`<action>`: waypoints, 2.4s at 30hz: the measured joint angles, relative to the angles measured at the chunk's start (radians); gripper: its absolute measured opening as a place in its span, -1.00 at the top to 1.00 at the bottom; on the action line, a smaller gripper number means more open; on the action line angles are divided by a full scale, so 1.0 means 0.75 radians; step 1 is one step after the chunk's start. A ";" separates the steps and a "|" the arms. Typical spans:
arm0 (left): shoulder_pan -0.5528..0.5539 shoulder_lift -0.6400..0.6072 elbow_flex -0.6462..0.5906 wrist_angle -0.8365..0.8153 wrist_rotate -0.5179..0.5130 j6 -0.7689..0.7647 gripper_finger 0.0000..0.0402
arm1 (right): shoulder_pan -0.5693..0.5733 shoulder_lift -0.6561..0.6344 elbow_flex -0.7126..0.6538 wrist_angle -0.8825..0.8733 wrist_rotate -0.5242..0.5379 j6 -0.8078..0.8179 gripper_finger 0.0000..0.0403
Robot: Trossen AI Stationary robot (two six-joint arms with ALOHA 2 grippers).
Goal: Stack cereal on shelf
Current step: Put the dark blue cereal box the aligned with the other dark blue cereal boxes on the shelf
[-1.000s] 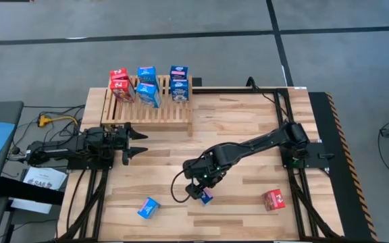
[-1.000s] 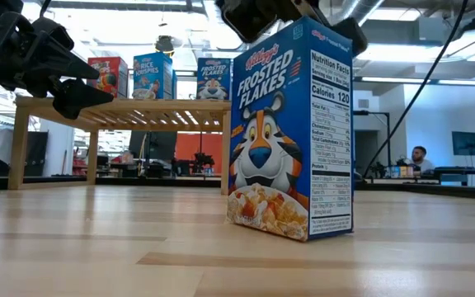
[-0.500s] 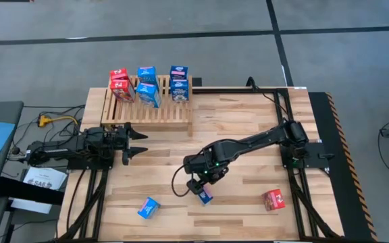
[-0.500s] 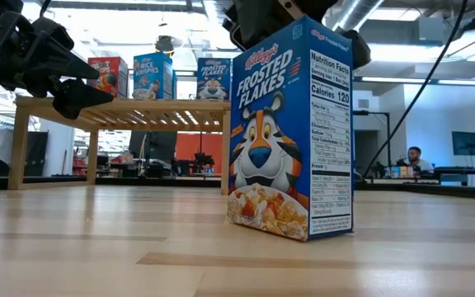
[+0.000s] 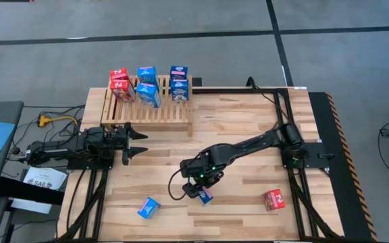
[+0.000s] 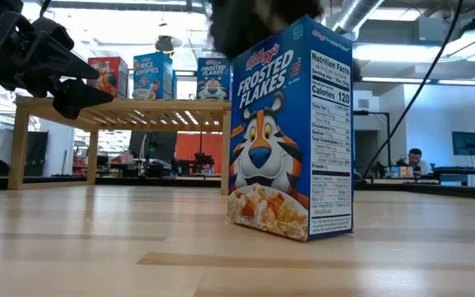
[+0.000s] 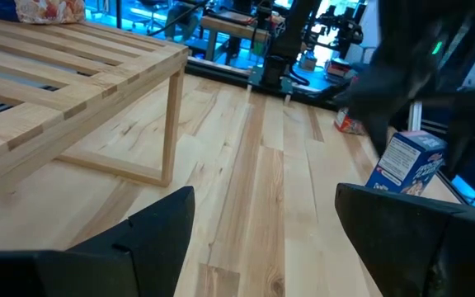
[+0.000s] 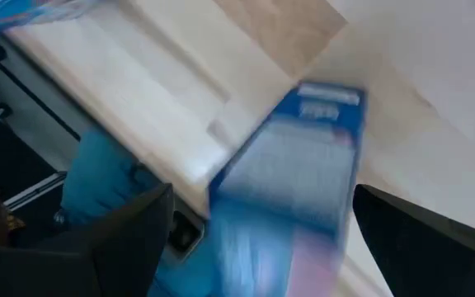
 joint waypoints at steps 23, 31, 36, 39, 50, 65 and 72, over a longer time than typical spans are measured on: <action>0.000 0.000 0.000 0.000 0.000 0.000 -0.41 | -0.035 -0.055 0.019 -0.198 0.038 -0.363 -0.85; 0.000 0.000 0.000 0.001 0.000 0.000 -0.41 | 0.009 -0.118 0.016 -0.481 0.216 -0.695 -0.85; 0.000 0.000 0.000 0.001 0.000 0.000 -0.41 | 0.049 -0.125 0.010 -0.600 0.308 -0.925 -0.86; 0.000 0.000 0.000 0.001 0.000 0.000 -0.41 | 0.049 -0.143 -0.035 -0.612 0.308 -0.988 -0.93; -0.001 0.000 0.000 0.000 0.000 0.000 -0.41 | 0.036 -0.365 -0.496 -0.129 0.225 -1.048 -0.98; 0.000 0.000 0.000 0.001 0.000 -0.001 -0.41 | 0.152 -0.383 -0.651 0.108 0.222 -1.242 -0.98; 0.000 0.000 0.000 0.001 0.000 -0.001 -0.41 | 0.187 -0.383 -0.655 0.078 0.409 -1.190 -0.99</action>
